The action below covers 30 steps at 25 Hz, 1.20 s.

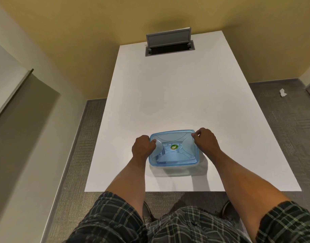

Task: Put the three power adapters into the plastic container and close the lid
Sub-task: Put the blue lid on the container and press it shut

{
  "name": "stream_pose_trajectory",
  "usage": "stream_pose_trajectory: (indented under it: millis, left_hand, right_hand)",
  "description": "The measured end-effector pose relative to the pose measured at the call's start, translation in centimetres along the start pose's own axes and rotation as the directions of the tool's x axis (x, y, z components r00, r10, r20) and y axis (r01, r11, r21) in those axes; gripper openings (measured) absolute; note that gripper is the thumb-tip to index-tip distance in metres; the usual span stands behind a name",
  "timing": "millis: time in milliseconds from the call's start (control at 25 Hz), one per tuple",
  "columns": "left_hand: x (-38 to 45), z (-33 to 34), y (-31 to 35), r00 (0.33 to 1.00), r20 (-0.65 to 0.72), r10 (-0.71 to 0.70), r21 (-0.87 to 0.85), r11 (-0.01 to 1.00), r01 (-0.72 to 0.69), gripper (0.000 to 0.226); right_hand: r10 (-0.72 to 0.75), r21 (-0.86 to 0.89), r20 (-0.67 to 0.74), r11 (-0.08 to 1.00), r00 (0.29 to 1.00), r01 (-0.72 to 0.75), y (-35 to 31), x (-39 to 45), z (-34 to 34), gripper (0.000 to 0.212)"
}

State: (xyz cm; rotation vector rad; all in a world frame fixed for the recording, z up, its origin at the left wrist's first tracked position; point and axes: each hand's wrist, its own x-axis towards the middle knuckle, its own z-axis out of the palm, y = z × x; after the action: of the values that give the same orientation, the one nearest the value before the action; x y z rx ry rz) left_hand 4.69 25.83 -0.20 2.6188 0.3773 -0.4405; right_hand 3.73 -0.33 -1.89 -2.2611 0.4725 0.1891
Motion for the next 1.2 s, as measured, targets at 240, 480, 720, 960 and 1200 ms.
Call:
stream_pose_trajectory:
  millis: [240,480,720,960,1200]
  left_hand:
    - [0.2,-0.4,-0.1,0.999,0.037,0.003,-0.007,1.0,-0.002,0.038]
    - [-0.1,-0.7,0.2,0.994,0.081,0.079,0.011,0.997,-0.08,0.043]
    - [1.2,-1.5,0.3,0.921,0.335,0.2,0.203,0.939,-0.278,0.089]
    - [0.7,-2.3,0.4,0.85,0.506,0.144,0.278,0.906,-0.319,0.161]
    - [0.9,-2.8,1.1,0.832,0.545,0.109,0.323,0.888,-0.328,0.165]
  right_hand:
    - [0.062,0.017,0.088,0.998,0.994,-0.063,0.6,0.4,-0.2,0.026]
    - [-0.036,0.013,0.132,0.999,0.991,0.035,1.2,0.6,-0.3,0.025]
    - [-0.095,-0.132,0.173,0.984,0.98,0.119,0.9,2.1,-0.2,0.029]
    - [-0.042,-0.072,0.199,0.996,0.979,0.058,0.9,3.0,-0.3,0.031]
    - [-0.016,-0.02,0.208,1.0,0.978,0.021,1.0,2.5,-0.6,0.036]
